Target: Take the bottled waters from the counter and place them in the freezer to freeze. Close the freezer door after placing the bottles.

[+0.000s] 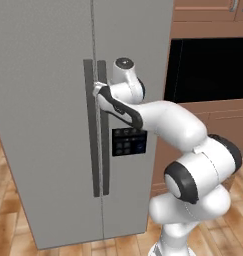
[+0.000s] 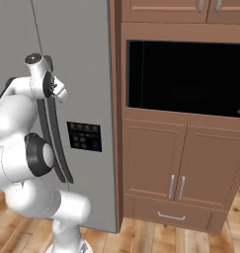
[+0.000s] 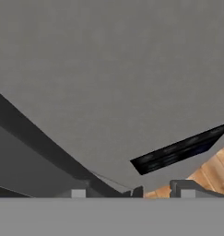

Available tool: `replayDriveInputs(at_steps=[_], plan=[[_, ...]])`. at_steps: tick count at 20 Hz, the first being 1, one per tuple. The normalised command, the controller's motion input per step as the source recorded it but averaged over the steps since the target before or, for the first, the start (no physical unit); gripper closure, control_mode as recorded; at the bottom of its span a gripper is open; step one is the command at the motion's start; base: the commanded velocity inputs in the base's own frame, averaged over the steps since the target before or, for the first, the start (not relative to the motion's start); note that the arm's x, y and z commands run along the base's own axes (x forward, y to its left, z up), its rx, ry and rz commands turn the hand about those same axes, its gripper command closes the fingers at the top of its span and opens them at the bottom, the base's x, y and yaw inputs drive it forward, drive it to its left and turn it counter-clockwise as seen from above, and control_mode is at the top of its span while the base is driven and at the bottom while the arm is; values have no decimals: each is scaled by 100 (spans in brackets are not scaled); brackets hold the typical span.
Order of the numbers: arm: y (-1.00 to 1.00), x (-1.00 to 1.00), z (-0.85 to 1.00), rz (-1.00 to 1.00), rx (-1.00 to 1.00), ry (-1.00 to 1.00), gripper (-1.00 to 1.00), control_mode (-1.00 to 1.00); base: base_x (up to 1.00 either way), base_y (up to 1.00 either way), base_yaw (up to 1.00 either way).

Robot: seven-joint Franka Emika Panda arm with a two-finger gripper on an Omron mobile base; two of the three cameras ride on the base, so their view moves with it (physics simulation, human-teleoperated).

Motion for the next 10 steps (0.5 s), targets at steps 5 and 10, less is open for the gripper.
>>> replayDriveInputs(at_steps=[5,10], plan=[[0,46,0,-13,-3,5,-100,-100,0,0,0],[0,39,0,-10,-3,4,-100,-100,0,0,0]])
